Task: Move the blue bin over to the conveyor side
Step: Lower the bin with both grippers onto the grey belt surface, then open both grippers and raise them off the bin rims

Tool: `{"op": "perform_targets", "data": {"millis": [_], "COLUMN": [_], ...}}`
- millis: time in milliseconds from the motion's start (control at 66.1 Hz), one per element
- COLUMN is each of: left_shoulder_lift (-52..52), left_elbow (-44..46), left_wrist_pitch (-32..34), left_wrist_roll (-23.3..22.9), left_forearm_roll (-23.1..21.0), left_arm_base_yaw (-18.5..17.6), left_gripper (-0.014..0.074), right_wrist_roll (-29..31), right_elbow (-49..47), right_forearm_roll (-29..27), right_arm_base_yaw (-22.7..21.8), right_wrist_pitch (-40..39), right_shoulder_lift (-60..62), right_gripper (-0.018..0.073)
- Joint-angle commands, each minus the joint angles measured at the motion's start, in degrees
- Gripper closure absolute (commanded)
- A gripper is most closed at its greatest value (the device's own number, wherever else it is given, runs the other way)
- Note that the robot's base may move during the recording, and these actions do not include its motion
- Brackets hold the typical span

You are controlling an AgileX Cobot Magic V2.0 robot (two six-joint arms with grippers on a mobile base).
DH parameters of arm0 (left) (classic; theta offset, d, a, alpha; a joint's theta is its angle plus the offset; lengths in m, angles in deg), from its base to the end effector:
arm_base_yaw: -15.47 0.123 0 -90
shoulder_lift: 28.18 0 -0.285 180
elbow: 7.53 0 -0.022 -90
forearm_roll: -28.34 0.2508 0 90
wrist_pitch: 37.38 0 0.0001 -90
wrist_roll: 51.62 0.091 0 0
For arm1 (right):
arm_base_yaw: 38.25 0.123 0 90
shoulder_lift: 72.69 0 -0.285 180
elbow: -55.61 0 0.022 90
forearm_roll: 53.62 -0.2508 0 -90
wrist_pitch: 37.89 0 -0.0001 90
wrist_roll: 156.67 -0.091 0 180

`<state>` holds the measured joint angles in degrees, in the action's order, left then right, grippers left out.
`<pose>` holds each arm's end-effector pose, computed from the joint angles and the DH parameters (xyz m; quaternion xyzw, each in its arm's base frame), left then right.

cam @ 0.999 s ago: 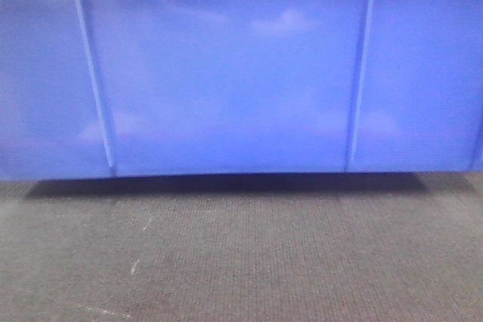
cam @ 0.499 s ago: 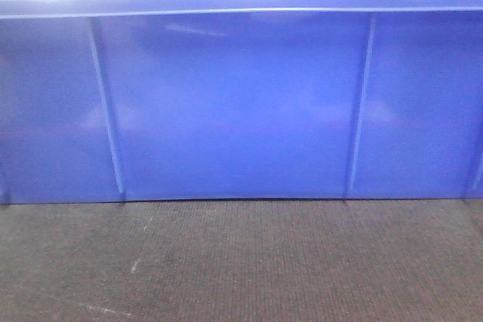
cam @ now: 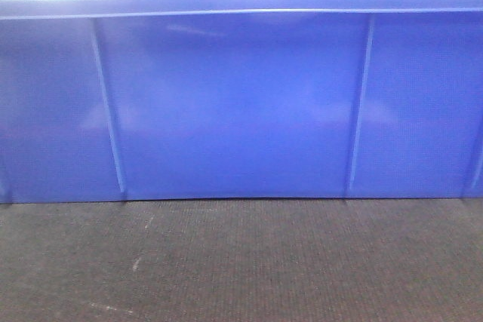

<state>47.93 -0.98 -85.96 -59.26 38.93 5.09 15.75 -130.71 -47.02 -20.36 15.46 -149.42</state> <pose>0.2371 -0.0307 0.4660 0.0372 0.8535 0.0095 0.5197 0.2300 0.0654 0.4550 -0.0876 0.8762 0.0482 0.4715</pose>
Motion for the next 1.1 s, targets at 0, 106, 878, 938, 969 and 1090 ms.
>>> {"op": "perform_targets", "data": {"millis": [0,106,878,938,969,1090], "left_shoulder_lift": [-5.5,-13.3,-61.4,-62.7,-63.2,-64.5], "left_elbow": [-5.0,-13.6,-59.8,-59.8,-59.8,-59.8], "left_wrist_pitch": [2.5,5.6,28.0,28.3,28.4,28.6], "left_wrist_roll": [0.0,0.0,0.0,0.0,0.0,0.0], "left_forearm_roll": [0.2,0.1,0.3,0.3,0.3,0.3], "left_arm_base_yaw": [0.0,0.0,0.0,0.0,0.0,0.0], "left_gripper": [0.0348,0.0585,0.0592,0.0592,0.0592,0.0592], "right_wrist_roll": [-0.2,-0.2,-0.2,-0.2,-0.2,-0.2], "right_elbow": [5.6,15.0,60.9,60.9,60.9,60.9], "right_forearm_roll": [0.4,0.4,0.4,0.4,0.4,0.4], "right_arm_base_yaw": [-0.2,-0.2,-0.2,-0.2,-0.2,-0.2], "right_wrist_pitch": [-2.1,-6.6,-38.0,-38.0,-38.0,-38.0], "right_shoulder_lift": [5.2,12.5,56.7,56.7,56.7,56.7], "right_gripper": [0.0641,0.0637,0.0637,0.0637,0.0637,0.0637]}}
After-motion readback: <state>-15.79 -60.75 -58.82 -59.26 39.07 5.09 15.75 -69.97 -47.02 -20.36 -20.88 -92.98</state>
